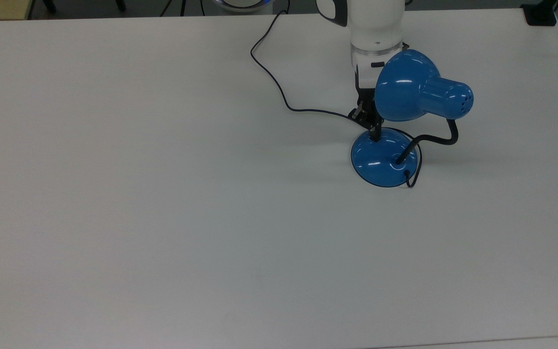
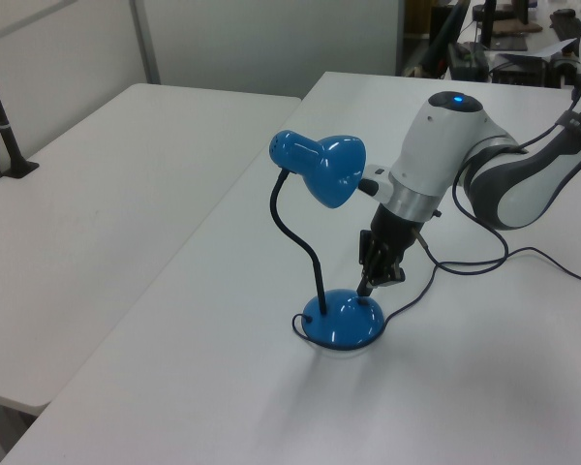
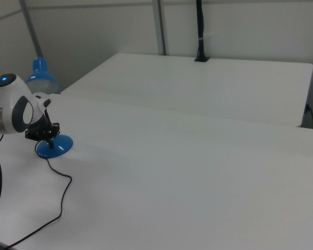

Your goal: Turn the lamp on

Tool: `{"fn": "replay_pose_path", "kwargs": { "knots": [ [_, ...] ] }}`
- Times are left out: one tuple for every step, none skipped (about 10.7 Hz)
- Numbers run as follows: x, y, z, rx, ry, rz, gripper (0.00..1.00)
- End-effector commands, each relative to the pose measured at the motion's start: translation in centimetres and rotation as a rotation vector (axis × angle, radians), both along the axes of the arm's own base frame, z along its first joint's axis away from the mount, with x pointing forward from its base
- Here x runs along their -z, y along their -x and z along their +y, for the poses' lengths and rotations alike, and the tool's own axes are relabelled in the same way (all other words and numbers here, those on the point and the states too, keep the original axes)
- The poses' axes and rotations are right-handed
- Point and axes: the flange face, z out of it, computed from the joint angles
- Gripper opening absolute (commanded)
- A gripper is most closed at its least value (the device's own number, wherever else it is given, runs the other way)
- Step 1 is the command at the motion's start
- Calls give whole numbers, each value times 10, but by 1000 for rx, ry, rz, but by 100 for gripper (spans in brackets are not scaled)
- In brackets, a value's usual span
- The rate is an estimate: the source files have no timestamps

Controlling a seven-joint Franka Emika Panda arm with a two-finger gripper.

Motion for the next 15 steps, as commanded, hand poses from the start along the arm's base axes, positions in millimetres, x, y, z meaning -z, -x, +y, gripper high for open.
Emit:
{"fn": "replay_pose_path", "kwargs": {
  "knots": [
    [6,-6,7,-24,-26,-39,0],
    [11,-6,8,-26,-21,-33,0],
    [11,-7,9,-28,-23,-34,0],
    [11,-8,9,-28,-24,-35,0],
    [11,-8,9,-28,-24,-35,0],
    [8,-8,9,-25,-25,-38,0],
    [7,-9,8,-23,-26,-39,0],
    [8,-10,7,-21,-25,-38,0],
    [5,-9,7,-8,-31,-36,0],
    [-5,-7,6,8,-39,-40,0],
    [-12,-4,3,49,-36,-10,0],
    [-21,-3,-7,101,-17,40,0],
    [-31,-2,-19,148,-2,76,0],
    [-38,1,-32,197,28,131,0],
    [-44,3,-47,237,60,185,0]
  ]
}}
